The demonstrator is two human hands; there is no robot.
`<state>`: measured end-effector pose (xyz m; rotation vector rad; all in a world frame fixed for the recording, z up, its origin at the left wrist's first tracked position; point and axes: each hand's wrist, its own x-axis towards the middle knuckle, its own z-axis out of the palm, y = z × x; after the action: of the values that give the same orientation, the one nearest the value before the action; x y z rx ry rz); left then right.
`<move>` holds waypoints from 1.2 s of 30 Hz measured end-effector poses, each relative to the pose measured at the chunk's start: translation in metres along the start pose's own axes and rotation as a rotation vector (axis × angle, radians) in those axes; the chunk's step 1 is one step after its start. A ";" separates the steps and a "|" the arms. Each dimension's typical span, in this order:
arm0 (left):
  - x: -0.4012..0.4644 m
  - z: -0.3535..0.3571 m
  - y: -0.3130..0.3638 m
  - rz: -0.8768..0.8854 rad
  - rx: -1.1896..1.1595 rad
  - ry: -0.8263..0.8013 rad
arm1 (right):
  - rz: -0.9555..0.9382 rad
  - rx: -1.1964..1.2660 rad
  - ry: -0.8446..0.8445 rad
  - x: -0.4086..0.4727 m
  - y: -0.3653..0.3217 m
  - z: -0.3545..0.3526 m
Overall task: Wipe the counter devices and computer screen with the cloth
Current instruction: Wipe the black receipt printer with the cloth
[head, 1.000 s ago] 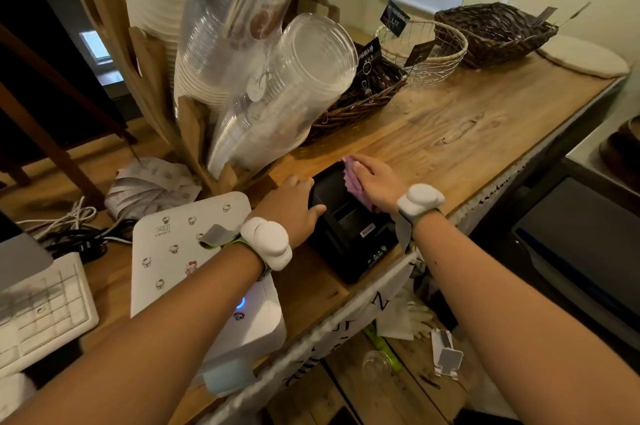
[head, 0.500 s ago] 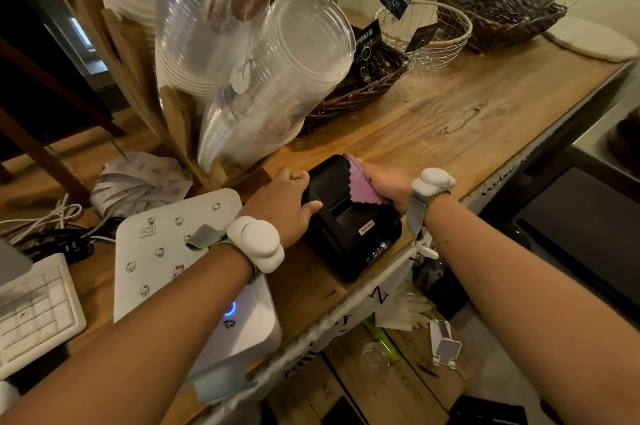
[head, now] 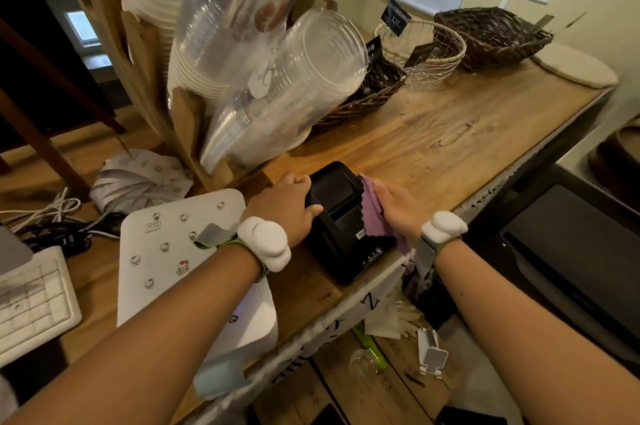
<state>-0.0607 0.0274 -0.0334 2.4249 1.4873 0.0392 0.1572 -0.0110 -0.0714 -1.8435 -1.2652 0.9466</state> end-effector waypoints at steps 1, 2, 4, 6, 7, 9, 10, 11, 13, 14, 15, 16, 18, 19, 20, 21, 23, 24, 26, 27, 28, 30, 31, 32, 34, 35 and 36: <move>0.000 0.000 -0.001 -0.001 0.013 0.004 | -0.070 -0.022 -0.029 0.011 -0.010 0.002; 0.001 0.000 -0.001 0.001 0.023 0.006 | -0.119 -0.056 -0.057 0.021 -0.024 0.005; 0.001 -0.001 -0.002 0.007 0.030 0.011 | -0.161 -0.159 -0.117 0.045 -0.043 0.013; 0.002 -0.002 -0.003 0.002 0.043 0.019 | -0.135 -0.275 -0.154 0.067 -0.058 0.023; 0.001 -0.001 -0.001 -0.001 0.048 0.015 | -0.085 -0.309 -0.172 0.076 -0.060 0.025; 0.000 -0.001 -0.001 -0.002 0.051 0.011 | 0.017 -0.326 -0.231 0.083 -0.074 0.033; 0.000 -0.001 -0.001 -0.001 0.047 0.010 | 0.057 -0.352 -0.263 0.084 -0.081 0.037; 0.001 -0.001 -0.002 0.000 0.037 0.011 | 0.084 -0.394 -0.328 0.088 -0.085 0.041; 0.001 -0.001 -0.003 0.003 0.012 0.010 | 0.082 -0.569 -0.392 0.093 -0.090 0.046; 0.001 -0.002 -0.003 0.007 0.000 0.007 | 0.048 -0.663 -0.396 0.095 -0.089 0.048; 0.001 -0.002 -0.003 0.009 -0.016 0.000 | 0.070 -0.646 -0.382 0.095 -0.090 0.048; 0.001 -0.002 -0.002 0.011 -0.028 -0.010 | 0.033 -0.654 -0.367 0.090 -0.093 0.047; 0.001 -0.003 -0.002 0.014 -0.049 -0.033 | -0.102 -0.707 -0.344 0.085 -0.093 0.046; 0.002 -0.003 -0.002 0.016 -0.060 -0.037 | -0.152 -0.726 -0.348 0.085 -0.093 0.047; 0.002 -0.003 -0.003 0.017 -0.070 -0.030 | -0.180 -0.765 -0.351 0.081 -0.094 0.049; 0.002 -0.004 -0.002 0.013 -0.081 -0.018 | -0.209 -0.786 -0.358 0.079 -0.095 0.051; 0.000 -0.004 -0.001 -0.014 -0.109 0.012 | -0.263 -0.791 -0.361 0.074 -0.098 0.055; -0.001 -0.004 0.000 -0.030 -0.118 0.030 | -0.284 -0.767 -0.361 0.071 -0.100 0.056; -0.003 -0.005 0.002 -0.043 -0.138 0.060 | -0.329 -0.703 -0.382 0.068 -0.099 0.056; -0.004 -0.004 0.002 -0.041 -0.148 0.066 | -0.346 -0.684 -0.392 0.067 -0.099 0.056; -0.004 -0.004 0.002 -0.039 -0.153 0.069 | -0.360 -0.675 -0.398 0.067 -0.097 0.056; -0.003 -0.003 0.001 -0.038 -0.146 0.065 | -0.382 -0.652 -0.393 0.068 -0.094 0.053; -0.002 -0.003 0.001 -0.040 -0.143 0.060 | -0.384 -0.663 -0.391 0.070 -0.092 0.052; -0.001 -0.003 0.000 -0.042 -0.140 0.053 | -0.378 -0.682 -0.388 0.072 -0.091 0.050; 0.000 -0.002 0.000 -0.039 -0.134 0.035 | -0.333 -0.707 -0.358 0.083 -0.088 0.046; 0.000 -0.002 0.000 -0.036 -0.135 0.031 | -0.300 -0.713 -0.332 0.088 -0.087 0.043; 0.001 -0.002 0.000 -0.036 -0.138 0.029 | -0.264 -0.700 -0.318 0.094 -0.085 0.040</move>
<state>-0.0605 0.0286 -0.0318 2.2973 1.4879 0.1643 0.1089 0.1076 -0.0350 -1.9894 -2.1867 0.7149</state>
